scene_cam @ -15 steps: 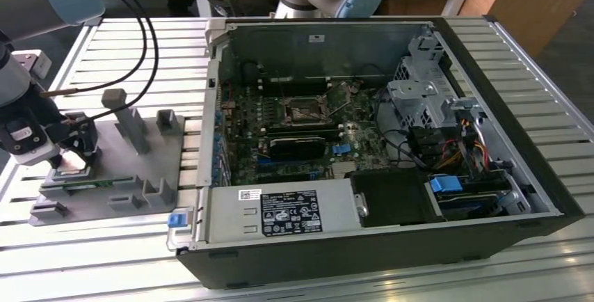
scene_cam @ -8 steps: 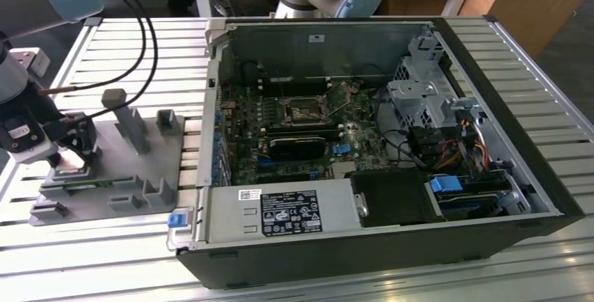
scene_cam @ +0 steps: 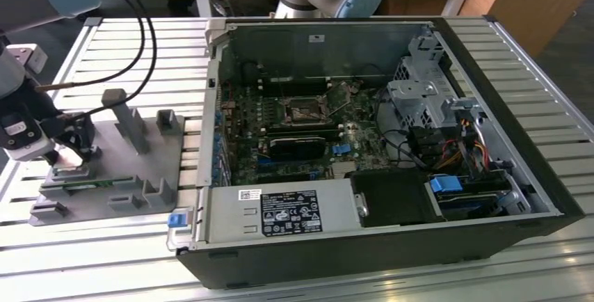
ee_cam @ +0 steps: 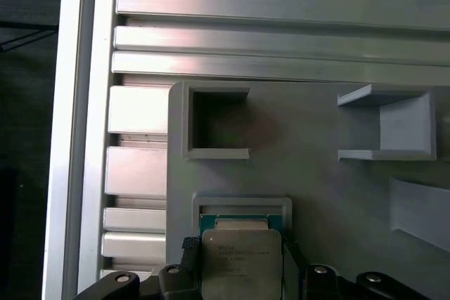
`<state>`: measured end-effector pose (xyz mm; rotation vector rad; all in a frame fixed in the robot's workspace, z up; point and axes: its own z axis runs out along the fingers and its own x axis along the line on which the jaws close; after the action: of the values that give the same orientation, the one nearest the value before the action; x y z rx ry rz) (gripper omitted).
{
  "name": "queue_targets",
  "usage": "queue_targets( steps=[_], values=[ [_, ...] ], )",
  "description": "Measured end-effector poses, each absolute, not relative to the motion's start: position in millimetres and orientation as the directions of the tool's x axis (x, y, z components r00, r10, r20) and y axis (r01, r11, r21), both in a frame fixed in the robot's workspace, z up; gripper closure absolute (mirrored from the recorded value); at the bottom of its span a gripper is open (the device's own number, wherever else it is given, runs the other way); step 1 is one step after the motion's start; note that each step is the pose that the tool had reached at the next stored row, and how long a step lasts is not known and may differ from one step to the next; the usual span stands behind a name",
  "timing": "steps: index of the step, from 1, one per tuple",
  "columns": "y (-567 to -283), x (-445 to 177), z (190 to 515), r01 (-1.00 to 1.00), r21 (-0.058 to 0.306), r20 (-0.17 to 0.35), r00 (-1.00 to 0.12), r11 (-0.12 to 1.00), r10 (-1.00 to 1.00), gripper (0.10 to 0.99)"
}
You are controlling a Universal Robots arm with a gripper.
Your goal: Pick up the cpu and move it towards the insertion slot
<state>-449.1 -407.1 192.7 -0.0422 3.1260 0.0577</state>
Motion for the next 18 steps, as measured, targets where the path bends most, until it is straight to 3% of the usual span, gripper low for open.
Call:
queue_targets(
  steps=[18],
  values=[
    [-407.1,-449.0,202.8,-0.027,0.037,-0.015,-1.0,0.999,-0.027,0.541]
  ],
)
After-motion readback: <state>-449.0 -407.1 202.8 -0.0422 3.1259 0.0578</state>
